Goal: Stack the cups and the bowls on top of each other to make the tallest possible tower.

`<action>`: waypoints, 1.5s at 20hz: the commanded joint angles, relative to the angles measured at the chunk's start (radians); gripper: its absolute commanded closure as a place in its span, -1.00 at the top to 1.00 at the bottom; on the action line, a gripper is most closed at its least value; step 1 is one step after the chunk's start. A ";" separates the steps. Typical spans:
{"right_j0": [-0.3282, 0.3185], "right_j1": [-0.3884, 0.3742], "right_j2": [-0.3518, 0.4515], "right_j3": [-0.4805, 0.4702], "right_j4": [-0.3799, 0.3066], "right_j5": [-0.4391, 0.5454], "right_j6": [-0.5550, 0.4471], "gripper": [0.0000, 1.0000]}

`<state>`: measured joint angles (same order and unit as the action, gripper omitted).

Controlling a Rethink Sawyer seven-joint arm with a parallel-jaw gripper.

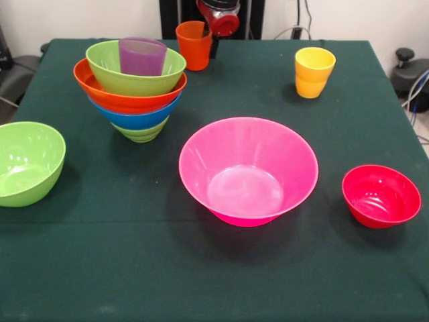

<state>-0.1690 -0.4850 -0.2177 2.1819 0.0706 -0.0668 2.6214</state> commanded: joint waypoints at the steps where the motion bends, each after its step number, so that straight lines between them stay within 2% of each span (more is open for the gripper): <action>1: 0.026 -0.002 0.090 -0.133 0.053 0.111 0.063 -1.00; 9: 0.037 0.011 0.079 -0.163 0.046 0.089 0.070 -1.00; 16: -0.008 0.004 0.115 -0.162 0.029 0.057 0.074 -1.00; 20: 0.002 -0.053 0.111 -0.165 0.040 0.128 0.064 -1.00; 22: -0.012 -0.088 0.128 -0.159 0.039 0.164 0.057 -1.00; 24: -0.016 -0.103 0.134 -0.155 0.036 0.168 0.055 -1.00; 28: 0.006 -0.105 0.094 -0.178 -0.008 0.143 0.011 -1.00; 30: -0.028 -0.130 0.123 -0.169 -0.043 0.165 -0.027 -1.00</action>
<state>-0.1774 -0.5819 -0.2150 2.1147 0.0683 -0.0220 2.6214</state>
